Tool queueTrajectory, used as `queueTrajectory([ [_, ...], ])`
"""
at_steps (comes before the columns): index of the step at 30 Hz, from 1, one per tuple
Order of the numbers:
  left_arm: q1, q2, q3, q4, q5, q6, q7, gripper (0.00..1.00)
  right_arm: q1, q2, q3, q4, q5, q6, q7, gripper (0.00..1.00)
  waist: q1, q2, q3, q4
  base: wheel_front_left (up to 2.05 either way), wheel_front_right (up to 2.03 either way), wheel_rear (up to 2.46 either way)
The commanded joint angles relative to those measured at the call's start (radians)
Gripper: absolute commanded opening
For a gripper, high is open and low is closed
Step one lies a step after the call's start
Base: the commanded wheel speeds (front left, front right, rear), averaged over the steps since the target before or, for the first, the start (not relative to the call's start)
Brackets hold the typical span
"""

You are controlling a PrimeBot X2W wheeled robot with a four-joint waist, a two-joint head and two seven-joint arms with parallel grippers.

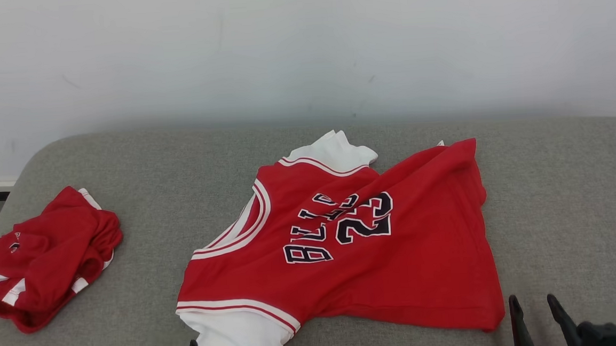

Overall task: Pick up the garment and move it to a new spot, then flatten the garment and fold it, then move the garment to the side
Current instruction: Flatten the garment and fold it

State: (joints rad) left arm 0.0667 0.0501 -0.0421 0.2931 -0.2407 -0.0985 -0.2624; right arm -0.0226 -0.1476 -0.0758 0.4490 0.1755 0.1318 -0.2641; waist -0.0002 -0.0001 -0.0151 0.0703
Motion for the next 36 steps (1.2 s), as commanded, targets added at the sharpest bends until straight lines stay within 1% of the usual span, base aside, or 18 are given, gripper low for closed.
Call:
queueTrajectory([
  [1,0.015,0.0,-0.002,0.009,-0.008,-0.005,-0.003,1.0,0.027,0.02,-0.018,-0.01,-0.005,-0.002,-0.001,1.0,0.0002,0.0001,0.001,-0.001,0.0,0.0,0.0],
  [5,0.015,0.0,-0.005,0.038,-0.02,-0.005,-0.003,1.0,0.064,0.061,-0.028,-0.011,-0.021,-0.002,-0.001,1.0,0.0002,0.0001,0.004,-0.004,0.0,0.0,0.0],
  [8,0.012,0.0,-0.008,0.07,-0.022,-0.005,-0.003,1.0,0.046,0.068,-0.021,0.005,-0.02,-0.002,-0.001,1.0,0.0002,0.0001,0.009,-0.01,0.0,0.0,0.0],
  [17,-0.029,0.0,-0.011,0.169,-0.027,-0.017,-0.003,1.0,-0.021,0.048,-0.015,0.061,-0.014,-0.002,-0.001,1.0,0.0002,0.0001,0.018,-0.013,0.0,0.0,0.0],
  [28,-0.116,0.0,-0.04,0.325,-0.02,-0.033,-0.003,1.0,-0.105,0.03,0.011,0.18,-0.004,-0.002,-0.001,1.0,0.0002,0.0001,0.035,-0.014,0.0,0.0,0.0],
  [33,-0.155,0.0,-0.066,0.367,-0.039,-0.031,-0.003,1.0,-0.139,0.033,0.028,0.238,0.006,-0.002,-0.001,1.0,0.0002,0.0001,0.047,-0.013,0.0,0.0,0.0],
  [36,-0.178,0.0,-0.091,0.391,-0.072,-0.031,-0.003,1.0,-0.164,0.036,0.039,0.284,0.014,-0.002,-0.001,1.0,0.0002,0.0001,0.052,-0.011,0.0,0.0,0.0],
])
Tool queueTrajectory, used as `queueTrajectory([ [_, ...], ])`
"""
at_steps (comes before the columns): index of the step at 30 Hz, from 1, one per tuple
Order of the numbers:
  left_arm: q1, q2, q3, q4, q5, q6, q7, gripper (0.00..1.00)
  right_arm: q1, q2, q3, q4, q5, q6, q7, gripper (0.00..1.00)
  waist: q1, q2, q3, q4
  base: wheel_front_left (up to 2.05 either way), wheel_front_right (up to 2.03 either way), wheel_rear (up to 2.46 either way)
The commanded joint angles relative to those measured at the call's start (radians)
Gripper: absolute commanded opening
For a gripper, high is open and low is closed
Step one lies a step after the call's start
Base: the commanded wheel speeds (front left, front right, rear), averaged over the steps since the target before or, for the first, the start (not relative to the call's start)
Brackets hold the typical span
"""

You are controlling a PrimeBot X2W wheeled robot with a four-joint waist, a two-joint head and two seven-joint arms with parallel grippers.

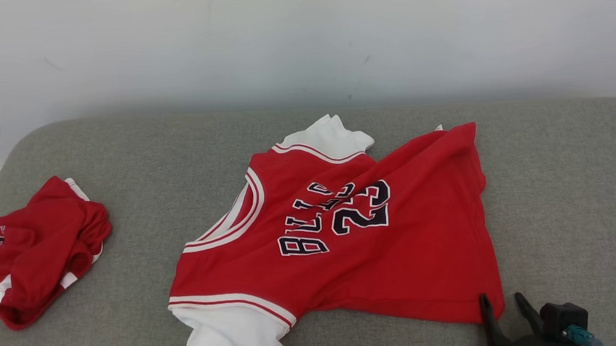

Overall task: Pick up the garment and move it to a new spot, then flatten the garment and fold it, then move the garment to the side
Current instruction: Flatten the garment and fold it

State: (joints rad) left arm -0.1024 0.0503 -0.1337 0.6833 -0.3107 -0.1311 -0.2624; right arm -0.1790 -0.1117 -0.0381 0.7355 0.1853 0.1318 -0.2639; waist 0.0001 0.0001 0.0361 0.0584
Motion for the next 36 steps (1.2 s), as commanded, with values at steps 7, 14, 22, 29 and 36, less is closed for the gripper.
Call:
queueTrajectory([
  [7,-0.046,-0.001,-0.072,0.08,-0.096,0.001,-0.003,0.0,-0.03,0.0,0.03,0.092,0.037,-0.002,-0.001,0.0,-0.0001,-0.0001,-0.014,0.011,0.0,0.0,0.0],
  [14,-0.016,0.009,-0.064,0.022,-0.124,0.001,-0.003,0.0,0.002,-0.011,0.026,0.018,0.054,-0.002,-0.001,0.0,-0.0001,-0.0001,-0.035,0.001,0.0,0.0,0.0],
  [22,0.096,0.035,0.005,-0.283,-0.074,0.001,-0.003,0.0,0.085,-0.049,0.025,-0.198,0.061,-0.002,-0.002,0.0,-0.0001,-0.0001,-0.049,-0.001,0.0,0.0,0.0],
  [29,0.05,0.07,0.0,-0.409,-0.056,0.001,-0.003,0.0,0.062,-0.075,0.053,-0.31,0.075,-0.002,0.024,0.0,-0.0001,-0.0001,-0.058,-0.014,0.0,0.0,0.0],
  [36,-0.213,0.191,-0.113,-0.429,-0.057,0.001,0.035,0.0,-0.113,-0.137,0.102,-0.395,0.138,-0.002,0.134,0.0,-0.0001,-0.0001,-0.027,-0.054,0.0,0.0,0.0],
])
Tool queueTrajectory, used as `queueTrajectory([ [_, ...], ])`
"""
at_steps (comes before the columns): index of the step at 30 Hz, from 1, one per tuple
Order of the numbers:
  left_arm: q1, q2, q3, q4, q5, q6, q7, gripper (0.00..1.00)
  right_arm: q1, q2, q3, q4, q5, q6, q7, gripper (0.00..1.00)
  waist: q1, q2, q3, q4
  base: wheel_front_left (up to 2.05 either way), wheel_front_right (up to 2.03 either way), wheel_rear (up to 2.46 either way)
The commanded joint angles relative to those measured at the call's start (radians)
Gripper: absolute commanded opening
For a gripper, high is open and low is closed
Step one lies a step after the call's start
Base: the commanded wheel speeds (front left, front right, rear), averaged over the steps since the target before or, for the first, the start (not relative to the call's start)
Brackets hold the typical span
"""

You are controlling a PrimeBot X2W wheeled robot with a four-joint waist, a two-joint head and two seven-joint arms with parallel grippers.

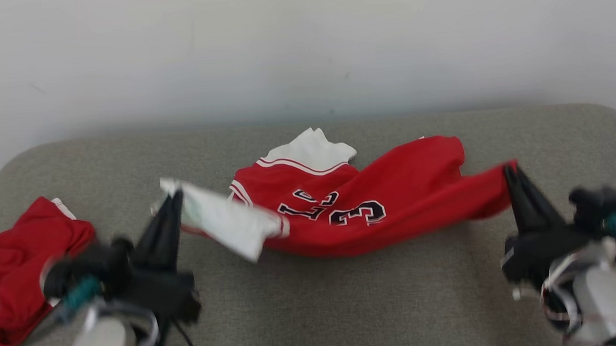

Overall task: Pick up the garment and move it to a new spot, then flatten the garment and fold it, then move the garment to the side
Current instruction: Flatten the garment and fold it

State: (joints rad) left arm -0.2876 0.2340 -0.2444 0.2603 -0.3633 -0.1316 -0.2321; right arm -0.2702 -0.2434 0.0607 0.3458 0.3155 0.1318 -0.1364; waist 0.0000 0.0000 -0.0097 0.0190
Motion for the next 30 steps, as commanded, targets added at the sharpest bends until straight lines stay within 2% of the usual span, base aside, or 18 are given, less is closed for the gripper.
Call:
queueTrajectory([
  [1,-0.084,0.03,-0.023,-0.007,-0.011,0.002,0.02,0.0,-0.065,-0.022,0.014,-0.007,0.012,-0.002,0.029,0.0,0.0,0.0,0.034,-0.022,0.0,0.0,0.0],
  [6,-0.408,0.145,-0.126,0.015,-0.047,0.002,0.1,0.0,-0.334,-0.067,0.055,0.025,0.069,-0.002,0.112,0.0,0.0,0.0,0.142,-0.052,0.0,0.0,0.0],
  [11,-0.75,0.202,-0.209,0.099,-0.122,0.002,0.158,0.0,-0.635,-0.116,0.094,0.118,0.123,-0.002,0.185,0.0,0.0,0.0,0.272,-0.058,0.0,0.0,0.0],
  [17,-1.112,0.207,-0.257,0.279,-0.225,0.002,0.18,0.0,-0.97,-0.134,0.12,0.261,0.166,-0.002,0.245,0.0,0.0,0.0,0.388,-0.059,0.0,0.0,0.0],
  [20,-1.269,0.207,-0.27,0.374,-0.239,0.002,0.184,0.0,-1.119,-0.106,0.121,0.346,0.183,-0.002,0.257,0.0,0.0,0.0,0.431,-0.063,0.0,0.0,0.0],
  [26,-1.502,0.2,-0.309,0.517,-0.233,0.002,0.164,0.0,-1.348,-0.073,0.129,0.502,0.171,-0.002,0.246,0.0,0.0,0.0,0.481,-0.084,0.0,0.0,0.0],
  [28,-1.531,0.195,-0.315,0.538,-0.238,0.002,0.161,0.0,-1.379,-0.07,0.132,0.524,0.164,-0.002,0.241,0.0,0.0,0.0,0.487,-0.085,0.0,0.0,0.0],
  [30,-1.635,0.184,-0.346,0.611,-0.249,0.002,0.14,0.0,-1.481,-0.047,0.149,0.604,0.142,-0.002,0.215,0.0,0.0,0.0,0.506,-0.092,0.0,0.0,0.0],
])
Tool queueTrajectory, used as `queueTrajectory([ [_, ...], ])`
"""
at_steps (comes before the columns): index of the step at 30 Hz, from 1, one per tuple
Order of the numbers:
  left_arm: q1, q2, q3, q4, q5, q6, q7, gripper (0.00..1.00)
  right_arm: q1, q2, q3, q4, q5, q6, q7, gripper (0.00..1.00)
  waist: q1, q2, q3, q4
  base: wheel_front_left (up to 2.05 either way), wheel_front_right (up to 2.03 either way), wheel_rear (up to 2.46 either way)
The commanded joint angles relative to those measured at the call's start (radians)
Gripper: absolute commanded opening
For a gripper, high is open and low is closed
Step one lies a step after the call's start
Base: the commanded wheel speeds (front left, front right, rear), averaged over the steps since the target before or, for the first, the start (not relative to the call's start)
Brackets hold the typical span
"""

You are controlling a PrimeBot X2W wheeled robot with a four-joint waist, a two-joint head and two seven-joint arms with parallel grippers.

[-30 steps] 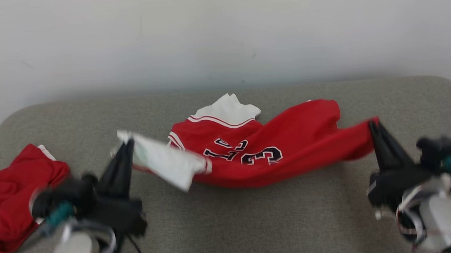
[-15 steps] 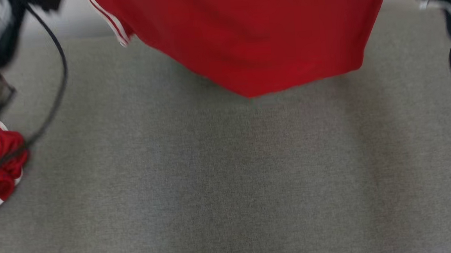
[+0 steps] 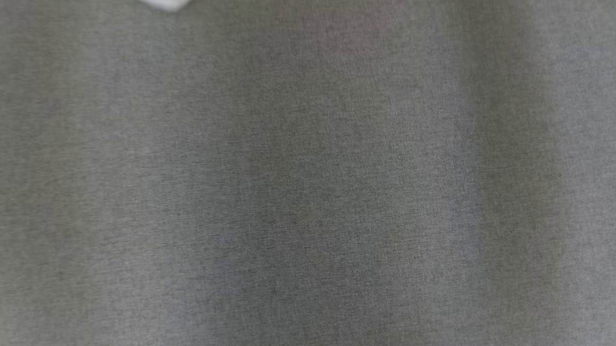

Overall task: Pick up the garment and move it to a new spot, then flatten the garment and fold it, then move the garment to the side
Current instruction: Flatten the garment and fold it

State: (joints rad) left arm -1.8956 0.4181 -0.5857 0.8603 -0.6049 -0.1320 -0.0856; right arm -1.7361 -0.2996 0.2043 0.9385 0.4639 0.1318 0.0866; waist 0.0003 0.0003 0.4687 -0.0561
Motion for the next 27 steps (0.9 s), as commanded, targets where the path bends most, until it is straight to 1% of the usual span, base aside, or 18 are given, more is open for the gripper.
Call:
queueTrajectory([
  [1,-0.027,0.0,-0.005,0.011,-0.008,0.002,-0.007,0.0,-0.015,0.01,0.005,0.012,-0.006,-0.002,-0.008,0.0,-0.0003,-0.0003,0.028,-0.017,0.0,0.0,0.0],
  [3,-0.045,-0.003,-0.013,0.026,-0.013,0.003,-0.016,0.0,-0.032,0.016,0.009,0.029,-0.009,-0.002,-0.015,0.0,-0.0003,-0.0003,0.032,-0.018,0.0,0.0,0.0],
  [4,-0.076,-0.011,-0.031,0.053,-0.022,0.003,-0.035,0.0,-0.055,0.025,0.019,0.052,-0.003,-0.002,-0.034,0.0,-0.0003,-0.0003,0.035,-0.021,0.0,0.0,0.0],
  [6,-0.101,-0.022,-0.049,0.077,-0.035,0.002,-0.045,0.0,-0.073,0.023,0.035,0.071,-0.004,-0.002,-0.045,0.0,-0.0003,-0.0003,0.036,-0.021,0.0,0.0,0.0],
  [10,-0.127,-0.038,-0.093,0.101,-0.057,0.003,-0.069,0.0,-0.091,0.002,0.061,0.102,0.009,-0.002,-0.063,0.0,-0.0003,-0.0003,0.047,-0.013,0.0,0.0,0.0],
  [15,-0.114,-0.051,-0.148,0.105,-0.1,0.002,-0.106,0.0,-0.086,-0.019,0.085,0.122,0.034,-0.002,-0.083,0.0,-0.0003,-0.0003,0.068,-0.003,0.0,0.0,0.0],
  [18,-0.084,-0.05,-0.182,0.081,-0.113,0.002,-0.135,0.0,-0.058,-0.033,0.111,0.115,0.053,-0.002,-0.099,0.0,-0.0003,-0.0003,0.071,0.004,0.0,0.0,0.0],
  [23,0.014,-0.037,-0.184,0.028,-0.151,0.003,-0.175,0.0,0.036,-0.048,0.164,0.067,0.114,-0.002,-0.136,0.0,-0.0003,-0.0003,0.046,0.007,0.0,0.0,0.0],
  [25,0.073,-0.028,-0.162,-0.005,-0.169,0.003,-0.178,0.0,0.086,-0.057,0.187,0.034,0.147,-0.002,-0.156,0.0,-0.0003,-0.0003,0.024,0.004,0.0,0.0,0.0],
  [27,0.134,-0.016,-0.118,-0.073,-0.17,0.012,-0.18,0.0,0.153,-0.074,0.211,-0.008,0.179,-0.002,-0.18,0.0,-0.0003,-0.0003,0.0,0.001,0.0,0.0,0.0],
])
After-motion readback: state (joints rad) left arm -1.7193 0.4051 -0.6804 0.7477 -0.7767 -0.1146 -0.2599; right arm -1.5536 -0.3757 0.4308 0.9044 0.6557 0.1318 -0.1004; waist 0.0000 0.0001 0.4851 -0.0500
